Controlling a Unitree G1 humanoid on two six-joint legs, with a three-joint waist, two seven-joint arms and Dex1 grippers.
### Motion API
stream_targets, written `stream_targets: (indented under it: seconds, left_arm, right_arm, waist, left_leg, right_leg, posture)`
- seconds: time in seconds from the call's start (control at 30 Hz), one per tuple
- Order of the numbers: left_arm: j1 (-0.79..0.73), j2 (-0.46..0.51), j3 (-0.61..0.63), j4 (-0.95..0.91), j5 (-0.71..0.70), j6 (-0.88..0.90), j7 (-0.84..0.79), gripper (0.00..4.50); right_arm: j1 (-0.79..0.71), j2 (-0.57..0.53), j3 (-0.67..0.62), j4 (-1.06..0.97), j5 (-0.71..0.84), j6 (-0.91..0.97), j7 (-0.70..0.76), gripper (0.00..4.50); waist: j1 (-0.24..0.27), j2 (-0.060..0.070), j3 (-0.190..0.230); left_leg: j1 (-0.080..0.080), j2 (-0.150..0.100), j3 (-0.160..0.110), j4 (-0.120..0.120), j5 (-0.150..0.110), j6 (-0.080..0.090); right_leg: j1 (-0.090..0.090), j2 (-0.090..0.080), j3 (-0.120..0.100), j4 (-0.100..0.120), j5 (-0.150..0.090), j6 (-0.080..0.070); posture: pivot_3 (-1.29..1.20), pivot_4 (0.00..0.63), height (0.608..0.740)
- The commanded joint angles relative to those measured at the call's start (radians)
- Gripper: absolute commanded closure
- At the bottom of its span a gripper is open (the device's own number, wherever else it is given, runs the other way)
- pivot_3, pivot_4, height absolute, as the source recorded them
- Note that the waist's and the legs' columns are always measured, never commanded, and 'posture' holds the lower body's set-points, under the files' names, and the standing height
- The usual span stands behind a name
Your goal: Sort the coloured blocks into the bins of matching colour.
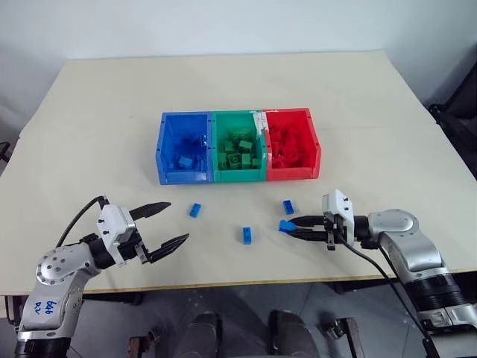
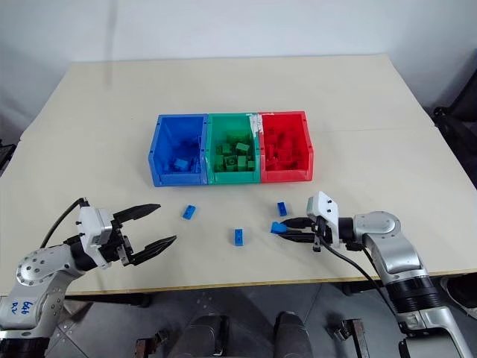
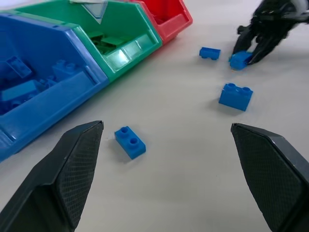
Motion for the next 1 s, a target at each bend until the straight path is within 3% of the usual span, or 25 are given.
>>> stream_targets:
  seconds: [0.03,0.1,0.27,0.47,0.6,0.8,0.97,1.0]
  left_arm:
    - [0.053,-0.026,0.065,-0.045,-0.024,-0.016,0.052,0.0]
    - [0.093,-0.052,0.095,-0.055,-0.03,-0.019,0.085,0.0]
    - [0.145,-0.085,0.14,-0.069,-0.043,-0.018,0.124,0.0]
    - [0.173,-0.115,0.174,-0.073,-0.05,-0.03,0.162,0.0]
    - [0.193,-0.132,0.183,-0.09,-0.052,-0.038,0.18,0.0]
    - [0.202,-0.135,0.175,-0.098,-0.051,-0.042,0.186,0.0]
    - [0.171,-0.126,0.135,-0.104,-0.049,-0.034,0.169,0.0]
    - [0.16,-0.12,0.127,-0.1,-0.049,-0.032,0.163,0.0]
  right_arm:
    - [-0.109,0.058,0.002,-0.168,0.05,0.171,-0.127,3.64]
    - [-0.226,0.155,0.028,-0.198,0.049,0.281,-0.25,3.64]
    - [-0.416,0.3,0.106,-0.111,-0.01,0.378,-0.367,3.64]
    - [-0.695,0.535,0.2,0.337,-0.19,0.181,-0.497,3.64]
    - [-0.823,0.64,0.179,0.631,-0.257,0.042,-0.572,3.64]
    - [-0.898,0.677,0.119,0.796,-0.267,-0.068,-0.586,1.65]
    - [-0.767,0.595,0.1,0.54,-0.226,-0.086,-0.454,0.02]
    - [-0.726,0.572,0.098,0.477,-0.219,-0.077,-0.437,0.02]
  waist:
    - [-0.007,0.0,0.0]
    - [-0.02,0.0,0.0]
    - [-0.017,0.0,0.0]
    - [-0.029,0.0,0.0]
    - [-0.033,-0.001,0.0]
    - [-0.036,0.0,0.0]
    - [-0.032,-0.001,0.0]
    - [-0.03,-0.001,0.0]
  left_leg:
    - [0.0,0.0,0.0,0.0,0.0,0.0]
    - [0.0,0.002,0.002,0.0,-0.001,-0.001]
    - [-0.002,0.003,0.0,-0.001,-0.001,-0.003]
    - [-0.004,0.001,0.001,0.0,-0.001,-0.003]
    - [-0.004,0.001,0.001,-0.002,-0.001,-0.003]
    - [-0.004,0.001,0.001,-0.004,-0.001,-0.003]
    - [-0.003,0.002,0.001,-0.005,-0.001,-0.003]
    - [-0.003,0.002,0.001,-0.005,-0.001,-0.003]
  right_leg:
    - [0.0,0.0,0.0,0.0,0.0,0.0]
    - [-0.002,0.001,0.0,0.0,0.001,-0.002]
    - [-0.009,0.001,0.0,0.006,0.0,-0.005]
    - [-0.01,0.001,0.0,0.007,0.0,-0.005]
    - [-0.011,0.001,0.0,0.008,0.001,-0.006]
    - [-0.011,0.001,-0.001,0.007,0.001,-0.007]
    - [-0.011,0.002,-0.001,0.007,0.001,-0.007]
    - [-0.011,0.002,-0.001,0.007,0.001,-0.007]
  posture:
    - [0.0,0.15,0.74]
    - [0.0,0.15,0.74]
    - [0.0,0.15,0.74]
    - [0.0,0.15,0.74]
    - [0.0,0.15,0.74]
    - [0.0,0.15,0.74]
    - [0.0,0.15,0.74]
    - [0.0,0.15,0.74]
